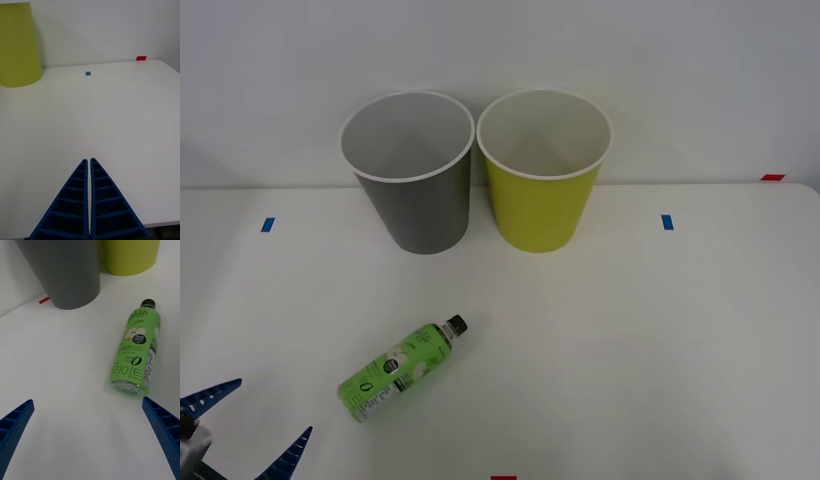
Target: Put cans in the gray bin and PET bottles in the light green bin.
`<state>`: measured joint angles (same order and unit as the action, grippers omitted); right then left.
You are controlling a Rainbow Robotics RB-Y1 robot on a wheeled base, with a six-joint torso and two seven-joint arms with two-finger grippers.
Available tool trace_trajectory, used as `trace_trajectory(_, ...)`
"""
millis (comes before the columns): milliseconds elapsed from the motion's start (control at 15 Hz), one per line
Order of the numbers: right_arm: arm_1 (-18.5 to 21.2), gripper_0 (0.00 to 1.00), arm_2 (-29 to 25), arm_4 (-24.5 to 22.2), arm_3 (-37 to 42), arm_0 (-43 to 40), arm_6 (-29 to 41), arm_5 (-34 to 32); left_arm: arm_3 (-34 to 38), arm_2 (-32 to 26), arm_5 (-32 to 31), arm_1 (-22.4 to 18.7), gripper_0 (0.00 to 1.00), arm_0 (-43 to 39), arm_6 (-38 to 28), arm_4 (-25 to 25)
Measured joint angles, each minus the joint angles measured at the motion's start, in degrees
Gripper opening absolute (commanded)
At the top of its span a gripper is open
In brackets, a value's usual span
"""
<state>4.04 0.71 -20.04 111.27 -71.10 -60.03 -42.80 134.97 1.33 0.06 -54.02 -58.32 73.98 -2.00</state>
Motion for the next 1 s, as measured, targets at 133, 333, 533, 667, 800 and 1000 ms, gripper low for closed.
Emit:
trace_trajectory(133, 0.0, 0.00, 0.0, 0.0, 0.0, 0.0, 0.0, 0.0, 3.0, 0.0, 6.7, -1.2, 1.00, 1.5, 0.0, -0.4)
trace_trajectory(333, 0.0, 0.00, 0.0, 0.0, 0.0, 0.0, 0.0, 0.0, 6.9, 0.2, 16.5, -3.3, 1.00, 5.4, 0.0, -1.8)
trace_trajectory(533, 0.0, 0.00, 0.0, 0.0, 0.0, 0.0, 0.0, 0.0, 11.1, 0.6, 25.8, -4.4, 1.00, 9.3, 0.6, -7.0)
trace_trajectory(667, 0.0, 0.00, 0.0, 0.0, 0.0, 0.0, 0.0, 0.0, 13.9, 0.7, 32.9, -4.7, 1.00, 11.1, 1.1, -8.9)
trace_trajectory(800, 0.0, 0.00, 0.0, 0.0, 0.0, 0.0, 0.0, 0.0, 14.8, 0.7, 39.7, -4.7, 1.00, 13.1, 1.6, -10.8)
trace_trajectory(1000, 0.0, 0.00, 0.0, 0.0, 0.0, 0.0, 0.0, 0.0, 15.0, 0.7, 47.2, -4.1, 1.00, 18.9, 5.1, -18.8)
